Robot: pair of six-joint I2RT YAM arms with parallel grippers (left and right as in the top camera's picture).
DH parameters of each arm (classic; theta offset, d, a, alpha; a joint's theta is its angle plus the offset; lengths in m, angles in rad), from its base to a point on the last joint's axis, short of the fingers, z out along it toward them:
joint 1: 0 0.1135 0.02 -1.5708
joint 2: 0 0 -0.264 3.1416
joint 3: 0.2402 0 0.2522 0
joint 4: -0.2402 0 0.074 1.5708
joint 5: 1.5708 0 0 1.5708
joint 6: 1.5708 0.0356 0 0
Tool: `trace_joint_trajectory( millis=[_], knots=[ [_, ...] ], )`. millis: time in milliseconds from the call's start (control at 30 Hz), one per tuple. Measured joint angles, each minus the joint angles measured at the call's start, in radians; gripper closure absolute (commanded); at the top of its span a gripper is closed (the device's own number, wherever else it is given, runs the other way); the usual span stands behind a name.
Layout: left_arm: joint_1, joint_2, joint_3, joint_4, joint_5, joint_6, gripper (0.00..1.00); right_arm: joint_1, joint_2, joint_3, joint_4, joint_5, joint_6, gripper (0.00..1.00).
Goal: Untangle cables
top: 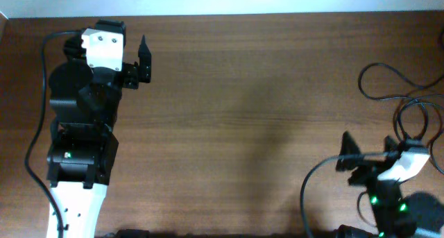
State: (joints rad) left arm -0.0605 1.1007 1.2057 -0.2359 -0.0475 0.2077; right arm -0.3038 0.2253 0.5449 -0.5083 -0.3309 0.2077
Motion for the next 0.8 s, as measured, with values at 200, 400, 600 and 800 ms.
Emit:
trace_joint_trajectory(
  millis=[200,400,600,800],
  knots=[
    [0.0,-0.014,-0.001,0.001,0.011,-0.003,0.01,-0.002,-0.189,-0.177,-0.114,-0.083,0.022,0.02],
    [0.0,-0.014,-0.001,0.014,0.015,-0.003,0.01,-0.002,-0.187,-0.218,-0.064,0.109,0.011,0.01],
    [0.0,-0.014,-0.001,0.021,0.019,-0.003,0.01,-0.002,-0.185,-0.421,0.511,0.139,-0.157,0.01],
    [0.0,-0.014,-0.001,0.02,0.022,-0.003,0.01,-0.002,-0.179,-0.535,0.473,0.045,-0.254,0.01]
  ],
)
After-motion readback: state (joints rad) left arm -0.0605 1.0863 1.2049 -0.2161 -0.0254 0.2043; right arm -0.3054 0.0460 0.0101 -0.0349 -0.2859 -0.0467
